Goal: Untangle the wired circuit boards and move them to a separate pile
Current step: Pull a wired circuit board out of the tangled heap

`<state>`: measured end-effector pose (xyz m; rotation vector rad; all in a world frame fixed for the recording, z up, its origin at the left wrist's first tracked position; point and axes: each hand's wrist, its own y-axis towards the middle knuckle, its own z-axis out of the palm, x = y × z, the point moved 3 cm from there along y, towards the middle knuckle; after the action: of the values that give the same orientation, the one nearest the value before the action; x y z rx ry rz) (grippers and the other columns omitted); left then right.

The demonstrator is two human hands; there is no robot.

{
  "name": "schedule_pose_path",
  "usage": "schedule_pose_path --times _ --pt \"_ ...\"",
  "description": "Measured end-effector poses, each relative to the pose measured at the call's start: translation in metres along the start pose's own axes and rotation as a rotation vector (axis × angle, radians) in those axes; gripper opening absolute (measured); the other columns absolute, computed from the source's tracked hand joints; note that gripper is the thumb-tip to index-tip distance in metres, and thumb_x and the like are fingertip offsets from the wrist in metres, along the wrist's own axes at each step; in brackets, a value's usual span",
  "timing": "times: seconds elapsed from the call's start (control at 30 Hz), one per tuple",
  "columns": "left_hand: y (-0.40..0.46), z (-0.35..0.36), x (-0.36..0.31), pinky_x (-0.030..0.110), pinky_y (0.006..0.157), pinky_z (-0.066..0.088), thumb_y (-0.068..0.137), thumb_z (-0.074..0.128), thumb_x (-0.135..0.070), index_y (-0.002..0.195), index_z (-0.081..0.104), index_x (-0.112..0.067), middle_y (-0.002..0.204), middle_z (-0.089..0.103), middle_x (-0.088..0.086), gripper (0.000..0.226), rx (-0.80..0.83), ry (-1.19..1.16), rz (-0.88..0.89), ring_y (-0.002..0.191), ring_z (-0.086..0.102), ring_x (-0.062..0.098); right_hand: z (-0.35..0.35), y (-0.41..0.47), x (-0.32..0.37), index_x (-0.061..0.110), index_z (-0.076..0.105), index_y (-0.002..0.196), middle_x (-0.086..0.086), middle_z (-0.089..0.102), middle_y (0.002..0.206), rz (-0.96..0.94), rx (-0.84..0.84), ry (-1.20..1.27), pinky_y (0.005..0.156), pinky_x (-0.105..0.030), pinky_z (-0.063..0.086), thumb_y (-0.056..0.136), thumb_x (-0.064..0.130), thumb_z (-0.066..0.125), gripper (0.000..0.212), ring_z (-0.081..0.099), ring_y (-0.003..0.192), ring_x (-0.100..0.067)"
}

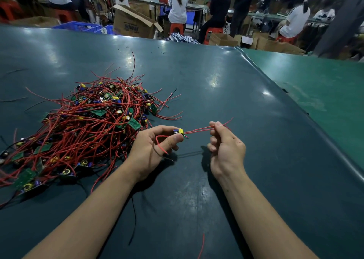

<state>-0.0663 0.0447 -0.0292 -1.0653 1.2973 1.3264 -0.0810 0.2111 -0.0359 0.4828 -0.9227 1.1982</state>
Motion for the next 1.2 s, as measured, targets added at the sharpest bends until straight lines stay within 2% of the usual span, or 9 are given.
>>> schedule_pose_path --times 0.07,0.2,0.33,0.43,0.53,0.63,0.77,0.97,1.2 --pt "0.000 0.000 0.000 0.018 0.054 0.049 0.071 0.074 -0.022 0.092 0.073 -0.010 0.077 0.071 0.015 0.024 0.007 -0.014 -0.007 0.060 0.064 0.011 -0.002 0.001 0.001 0.004 0.069 0.076 0.001 0.055 0.056 -0.004 -0.011 0.021 0.034 -0.016 0.028 0.094 0.008 0.059 0.021 0.040 0.041 -0.004" --pt "0.001 -0.002 0.001 0.017 0.057 0.049 0.073 0.073 -0.019 0.092 0.072 -0.009 0.077 0.072 0.008 0.021 -0.013 -0.041 -0.016 0.058 0.061 0.010 -0.002 0.001 -0.001 0.005 0.064 0.071 0.002 0.051 0.054 0.081 0.045 0.061 0.033 -0.017 0.026 0.097 0.016 0.055 0.030 0.037 0.039 -0.007" --pt "0.002 -0.004 0.004 0.017 0.054 0.049 0.075 0.073 -0.012 0.094 0.071 -0.003 0.080 0.069 0.015 0.021 -0.011 -0.052 -0.038 0.058 0.062 0.010 -0.006 0.001 0.004 0.005 0.072 0.078 -0.002 0.060 0.063 -0.055 0.023 -0.079 0.036 -0.019 0.031 0.093 0.014 0.065 0.018 0.043 0.044 -0.008" --pt "0.002 -0.005 0.004 0.018 0.056 0.050 0.074 0.073 -0.014 0.094 0.072 -0.002 0.081 0.068 0.021 0.024 0.002 -0.049 -0.040 0.059 0.061 0.011 -0.008 0.002 0.004 0.005 0.066 0.085 -0.003 0.063 0.061 -0.093 -0.009 -0.079 0.037 -0.020 0.034 0.091 0.008 0.067 0.007 0.048 0.044 -0.009" --pt "0.002 -0.004 0.005 0.018 0.055 0.050 0.076 0.074 -0.011 0.094 0.072 -0.004 0.081 0.068 0.018 0.020 0.020 -0.030 -0.041 0.059 0.061 0.011 -0.010 0.003 0.006 0.006 0.061 0.085 0.001 0.063 0.059 -0.171 -0.046 -0.163 0.037 -0.021 0.036 0.092 0.007 0.064 0.008 0.052 0.044 -0.012" --pt "0.001 -0.003 0.004 0.017 0.056 0.050 0.074 0.074 -0.014 0.091 0.073 -0.006 0.078 0.070 0.014 0.019 0.024 -0.023 -0.042 0.059 0.061 0.010 -0.011 0.001 0.010 0.010 0.066 0.084 0.005 0.064 0.065 -0.271 -0.070 -0.306 0.039 -0.021 0.042 0.091 0.010 0.067 0.008 0.059 0.053 -0.011" --pt "0.000 -0.003 0.003 0.017 0.057 0.050 0.070 0.075 -0.017 0.087 0.074 -0.010 0.076 0.070 0.011 0.018 0.005 -0.056 -0.055 0.057 0.061 0.010 -0.010 0.000 0.010 0.011 0.069 0.094 0.003 0.065 0.062 -0.257 -0.056 -0.265 0.044 -0.020 0.048 0.091 0.002 0.064 0.011 0.060 0.051 -0.011" --pt "-0.001 -0.003 0.002 0.017 0.055 0.050 0.068 0.076 -0.018 0.085 0.075 -0.011 0.074 0.069 0.011 0.018 0.019 -0.062 -0.054 0.057 0.061 0.010 -0.013 0.002 0.009 0.015 0.053 0.093 0.001 0.063 0.054 -0.240 -0.088 -0.242 0.041 -0.023 0.046 0.094 0.000 0.055 0.015 0.055 0.044 -0.012" --pt "0.000 -0.003 0.003 0.016 0.056 0.049 0.076 0.074 -0.005 0.084 0.074 -0.010 0.070 0.071 0.004 0.010 0.020 -0.069 -0.051 0.058 0.061 0.007 -0.016 0.005 0.012 0.017 0.055 0.091 -0.012 0.070 0.082 -0.375 -0.113 -0.351 0.043 -0.026 0.051 0.097 0.009 0.056 0.010 0.070 0.063 -0.018"
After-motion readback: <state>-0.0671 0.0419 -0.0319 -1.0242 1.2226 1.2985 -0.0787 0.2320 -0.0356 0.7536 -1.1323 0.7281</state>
